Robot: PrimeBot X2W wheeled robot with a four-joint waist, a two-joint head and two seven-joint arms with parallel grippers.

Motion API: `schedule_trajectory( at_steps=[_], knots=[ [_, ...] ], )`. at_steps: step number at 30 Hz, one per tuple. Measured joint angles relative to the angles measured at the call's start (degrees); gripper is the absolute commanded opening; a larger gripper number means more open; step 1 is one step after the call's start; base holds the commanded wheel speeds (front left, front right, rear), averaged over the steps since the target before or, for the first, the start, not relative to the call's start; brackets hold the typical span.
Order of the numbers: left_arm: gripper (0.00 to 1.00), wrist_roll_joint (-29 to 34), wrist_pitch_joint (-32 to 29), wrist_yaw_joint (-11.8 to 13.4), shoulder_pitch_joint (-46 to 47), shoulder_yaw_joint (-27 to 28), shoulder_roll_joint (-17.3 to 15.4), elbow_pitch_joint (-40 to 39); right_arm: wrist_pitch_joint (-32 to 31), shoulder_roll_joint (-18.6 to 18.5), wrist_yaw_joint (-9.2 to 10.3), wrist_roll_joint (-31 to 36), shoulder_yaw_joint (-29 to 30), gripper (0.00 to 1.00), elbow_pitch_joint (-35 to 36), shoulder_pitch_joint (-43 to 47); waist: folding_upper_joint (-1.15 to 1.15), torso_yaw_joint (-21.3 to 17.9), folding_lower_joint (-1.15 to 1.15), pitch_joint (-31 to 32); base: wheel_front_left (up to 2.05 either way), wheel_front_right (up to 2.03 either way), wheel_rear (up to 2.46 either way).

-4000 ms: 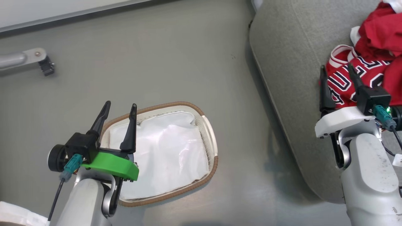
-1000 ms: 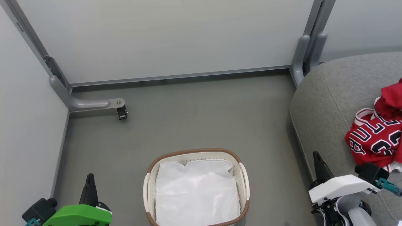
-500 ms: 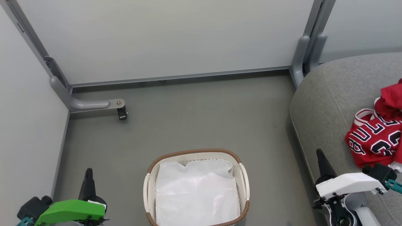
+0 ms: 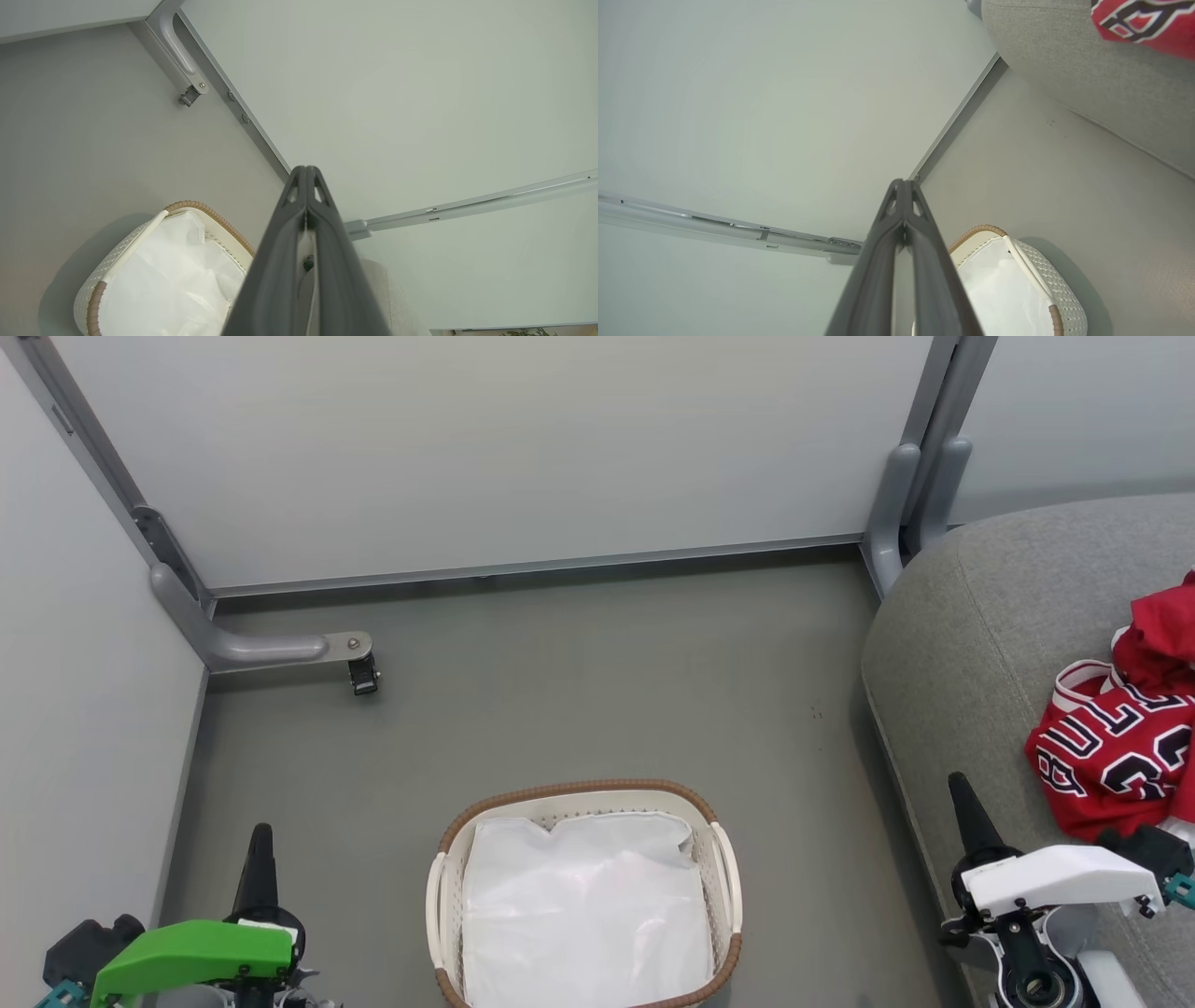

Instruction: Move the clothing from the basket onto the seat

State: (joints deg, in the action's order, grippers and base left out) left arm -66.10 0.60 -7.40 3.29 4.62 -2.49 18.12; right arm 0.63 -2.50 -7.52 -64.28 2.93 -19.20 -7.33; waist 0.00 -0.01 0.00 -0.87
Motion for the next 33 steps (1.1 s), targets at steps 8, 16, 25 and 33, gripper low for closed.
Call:
schedule_trajectory(
  at_steps=[8, 16, 25, 33],
  knots=[
    [0.00, -4.2, -1.1, 0.0, 0.5, 0.3, 0.0, -0.8, -1.2, 0.0, 0.00, -4.4, 0.5, 0.00, 0.8, 0.2, 0.00, 0.0, 0.00, 0.1, 0.00, 0.00, 0.00],
    [0.00, -8.4, -2.2, 0.0, 0.8, 0.6, 0.0, -1.3, -2.2, -0.1, 0.00, -8.8, 1.1, 0.00, 1.6, 0.4, 0.00, 0.0, 0.00, 0.2, 0.00, 0.00, 0.00],
    [0.00, -12.4, -3.3, 0.0, 1.2, 0.9, -0.1, -1.9, -3.4, -0.1, 0.01, -13.2, 1.7, 0.00, 2.4, 0.5, 0.00, 0.0, 0.00, 0.3, 0.00, 0.00, 0.00],
    [0.00, -15.9, -4.3, 0.0, 1.5, 1.1, -0.1, -2.5, -4.3, -0.1, 0.01, -17.0, 2.2, 0.00, 3.1, 0.6, 0.00, 0.0, 0.00, 0.4, 0.00, 0.00, 0.00]
  ],
)
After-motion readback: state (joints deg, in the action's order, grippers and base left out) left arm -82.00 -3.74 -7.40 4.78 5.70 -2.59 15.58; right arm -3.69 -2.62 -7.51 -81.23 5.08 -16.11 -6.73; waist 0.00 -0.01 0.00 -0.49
